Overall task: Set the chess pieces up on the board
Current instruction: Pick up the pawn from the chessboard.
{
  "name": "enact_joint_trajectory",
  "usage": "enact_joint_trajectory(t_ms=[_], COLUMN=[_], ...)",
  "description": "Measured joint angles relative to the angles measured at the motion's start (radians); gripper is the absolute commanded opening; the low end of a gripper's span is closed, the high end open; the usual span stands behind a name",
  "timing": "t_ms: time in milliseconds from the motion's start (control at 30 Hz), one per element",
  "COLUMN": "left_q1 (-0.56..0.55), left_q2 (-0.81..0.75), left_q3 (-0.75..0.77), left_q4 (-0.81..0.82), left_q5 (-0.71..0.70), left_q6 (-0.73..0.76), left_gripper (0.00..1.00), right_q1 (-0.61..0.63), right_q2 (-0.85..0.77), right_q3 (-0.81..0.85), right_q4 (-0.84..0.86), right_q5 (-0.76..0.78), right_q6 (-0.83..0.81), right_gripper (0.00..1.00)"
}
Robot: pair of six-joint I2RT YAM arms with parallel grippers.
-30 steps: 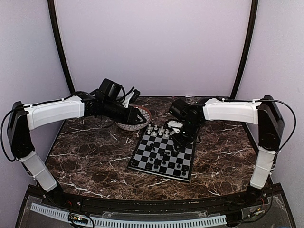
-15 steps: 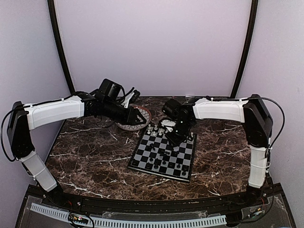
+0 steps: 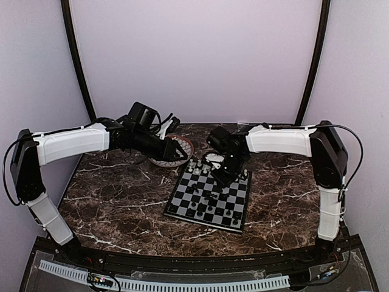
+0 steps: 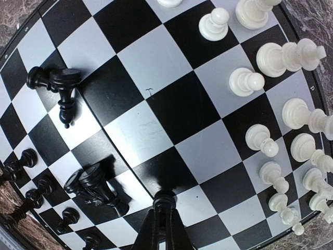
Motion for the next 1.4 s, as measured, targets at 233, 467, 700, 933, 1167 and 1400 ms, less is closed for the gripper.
enact_joint_trajectory(t_ms=[233, 467, 700, 933, 1167, 1400], left_q1=[0.0, 0.0, 0.001, 0.002, 0.005, 0.005], left_q2=[0.0, 0.0, -0.012, -0.022, -0.022, -0.022], left_q3=[0.0, 0.0, -0.006, -0.018, -0.018, -0.018], left_q4=[0.0, 0.0, -0.001, 0.0, 0.0, -0.001], left_q5=[0.001, -0.01, -0.021, -0.023, -0.023, -0.023], left_q6=[0.0, 0.0, 0.001, -0.001, -0.005, -0.005], left_gripper=[0.45, 0.45, 0.45, 0.46, 0.47, 0.47], right_q1=[0.0, 0.008, 0.011, 0.002, -0.037, -0.091], right_q2=[0.011, 0.012, 0.008, -0.039, -0.052, -0.067], right_q3=[0.061, 0.156, 0.149, 0.042, -0.007, -0.019], right_q4=[-0.027, -0.055, -0.074, -0.082, -0.085, -0.083], right_q5=[-0.002, 0.003, 0.035, 0.118, 0.185, 0.209], right_q6=[-0.002, 0.0, 0.017, 0.047, 0.096, 0.132], right_gripper=[0.0, 0.0, 0.01, 0.16, 0.2, 0.24])
